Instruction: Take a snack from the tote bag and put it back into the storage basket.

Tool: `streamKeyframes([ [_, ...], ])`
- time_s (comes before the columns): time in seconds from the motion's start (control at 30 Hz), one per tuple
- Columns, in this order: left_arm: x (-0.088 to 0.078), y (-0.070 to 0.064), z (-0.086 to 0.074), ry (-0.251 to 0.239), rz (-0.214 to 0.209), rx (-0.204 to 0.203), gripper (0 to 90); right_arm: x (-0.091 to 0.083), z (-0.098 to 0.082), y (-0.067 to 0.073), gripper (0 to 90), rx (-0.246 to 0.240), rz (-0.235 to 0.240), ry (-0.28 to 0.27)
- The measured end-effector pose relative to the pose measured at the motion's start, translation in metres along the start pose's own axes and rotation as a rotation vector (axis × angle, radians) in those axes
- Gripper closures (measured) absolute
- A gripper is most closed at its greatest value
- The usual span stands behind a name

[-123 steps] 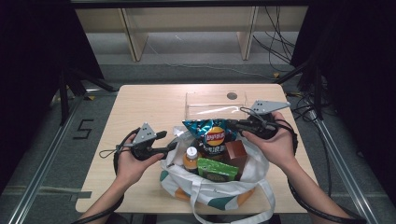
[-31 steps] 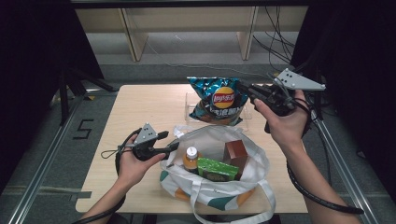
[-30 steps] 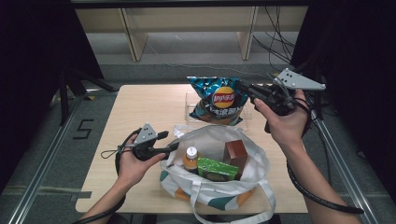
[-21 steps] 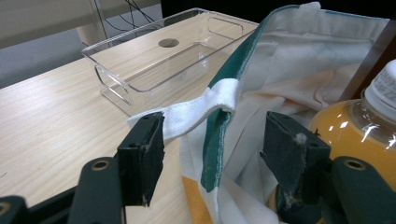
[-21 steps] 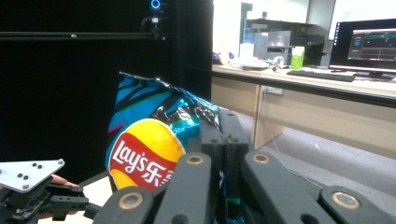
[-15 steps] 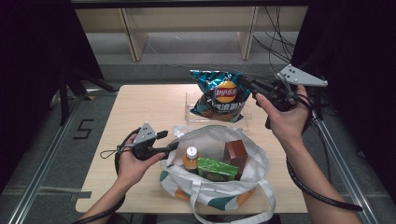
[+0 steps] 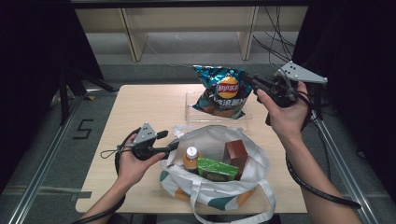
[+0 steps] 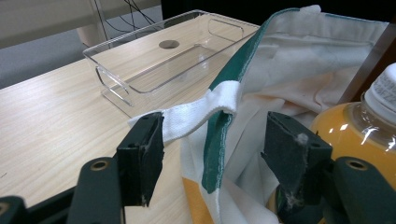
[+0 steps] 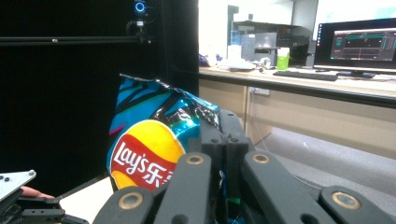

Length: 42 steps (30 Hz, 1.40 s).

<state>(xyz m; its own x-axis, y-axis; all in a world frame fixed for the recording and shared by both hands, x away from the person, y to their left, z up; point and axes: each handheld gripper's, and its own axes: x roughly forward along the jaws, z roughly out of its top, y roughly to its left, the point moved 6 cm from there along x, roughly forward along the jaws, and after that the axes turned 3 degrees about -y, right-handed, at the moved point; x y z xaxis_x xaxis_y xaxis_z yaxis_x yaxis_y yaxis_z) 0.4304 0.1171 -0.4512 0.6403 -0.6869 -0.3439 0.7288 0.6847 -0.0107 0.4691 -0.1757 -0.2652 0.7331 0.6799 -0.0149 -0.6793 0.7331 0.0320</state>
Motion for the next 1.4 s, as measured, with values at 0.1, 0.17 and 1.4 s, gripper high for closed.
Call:
streamKeyframes([
  [0.1,0.000,0.000,0.000,0.002,0.002,0.000,37.3,0.001,0.000,-0.003,90.0,-0.013,-0.008,0.000],
  [0.17,0.000,0.000,0.000,-0.002,0.000,0.000,37.3,0.001,0.000,-0.004,90.0,-0.014,0.000,0.002],
  [1.4,0.001,0.002,-0.001,-0.003,-0.004,-0.011,37.0,0.018,-0.004,-0.021,90.0,0.026,-0.063,0.004],
])
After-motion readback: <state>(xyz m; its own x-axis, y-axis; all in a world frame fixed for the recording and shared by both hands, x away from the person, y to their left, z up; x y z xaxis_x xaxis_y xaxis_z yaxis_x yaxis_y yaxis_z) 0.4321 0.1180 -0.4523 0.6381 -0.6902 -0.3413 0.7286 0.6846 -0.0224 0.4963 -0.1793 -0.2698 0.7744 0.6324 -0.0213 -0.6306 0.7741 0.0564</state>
